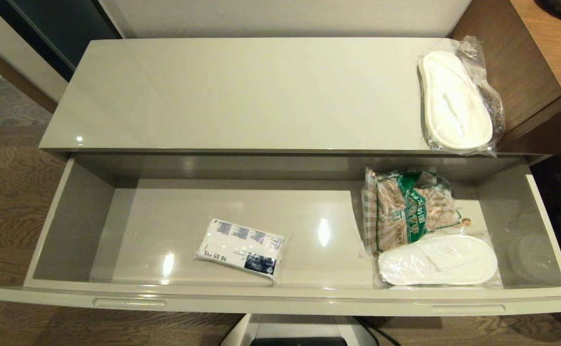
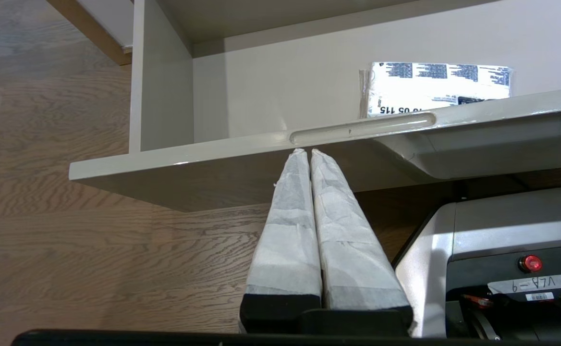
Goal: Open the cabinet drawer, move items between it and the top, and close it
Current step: Pick up the disposable slippers on the table
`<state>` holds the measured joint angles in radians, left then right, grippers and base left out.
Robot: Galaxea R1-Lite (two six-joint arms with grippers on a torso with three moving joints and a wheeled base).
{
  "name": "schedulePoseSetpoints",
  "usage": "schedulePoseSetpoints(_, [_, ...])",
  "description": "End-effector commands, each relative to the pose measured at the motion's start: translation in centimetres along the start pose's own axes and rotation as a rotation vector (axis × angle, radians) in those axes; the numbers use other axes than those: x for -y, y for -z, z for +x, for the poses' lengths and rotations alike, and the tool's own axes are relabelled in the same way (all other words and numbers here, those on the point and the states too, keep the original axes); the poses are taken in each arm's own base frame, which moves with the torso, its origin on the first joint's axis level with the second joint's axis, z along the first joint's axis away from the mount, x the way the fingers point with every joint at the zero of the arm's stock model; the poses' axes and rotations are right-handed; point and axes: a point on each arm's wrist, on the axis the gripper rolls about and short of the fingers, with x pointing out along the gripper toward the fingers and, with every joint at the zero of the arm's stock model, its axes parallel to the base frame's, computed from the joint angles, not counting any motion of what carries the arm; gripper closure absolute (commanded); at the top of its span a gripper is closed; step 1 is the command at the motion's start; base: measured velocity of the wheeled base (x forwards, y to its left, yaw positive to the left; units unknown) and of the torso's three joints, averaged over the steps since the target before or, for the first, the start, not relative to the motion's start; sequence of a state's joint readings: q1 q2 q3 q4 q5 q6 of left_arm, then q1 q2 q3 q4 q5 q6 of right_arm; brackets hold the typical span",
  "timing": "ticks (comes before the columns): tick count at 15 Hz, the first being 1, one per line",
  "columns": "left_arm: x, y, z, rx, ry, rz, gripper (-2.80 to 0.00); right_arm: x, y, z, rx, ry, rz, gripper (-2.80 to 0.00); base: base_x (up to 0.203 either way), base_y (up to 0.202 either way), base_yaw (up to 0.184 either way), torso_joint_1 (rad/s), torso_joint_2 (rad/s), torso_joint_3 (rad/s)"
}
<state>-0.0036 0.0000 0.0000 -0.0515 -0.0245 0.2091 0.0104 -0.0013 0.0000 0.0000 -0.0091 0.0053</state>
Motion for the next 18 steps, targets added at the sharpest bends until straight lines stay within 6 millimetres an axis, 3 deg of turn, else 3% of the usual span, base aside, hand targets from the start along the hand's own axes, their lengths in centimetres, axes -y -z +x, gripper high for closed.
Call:
schedulePoseSetpoints(1, [0.0,-0.01,0.01,-0.001,0.0,0.001,0.0,0.0,0.09,-0.15,0.02,0.0,0.001,0.0,0.0,0.0,0.0,0.0,0.0,0.0])
schedulePoseSetpoints(18, [0.0,-0.01,0.01,-0.001,0.0,0.001,0.0,0.0,0.08,-0.15,0.022,0.0,0.009,0.0,0.0,0.0,0.0,0.0,0.0,0.0])
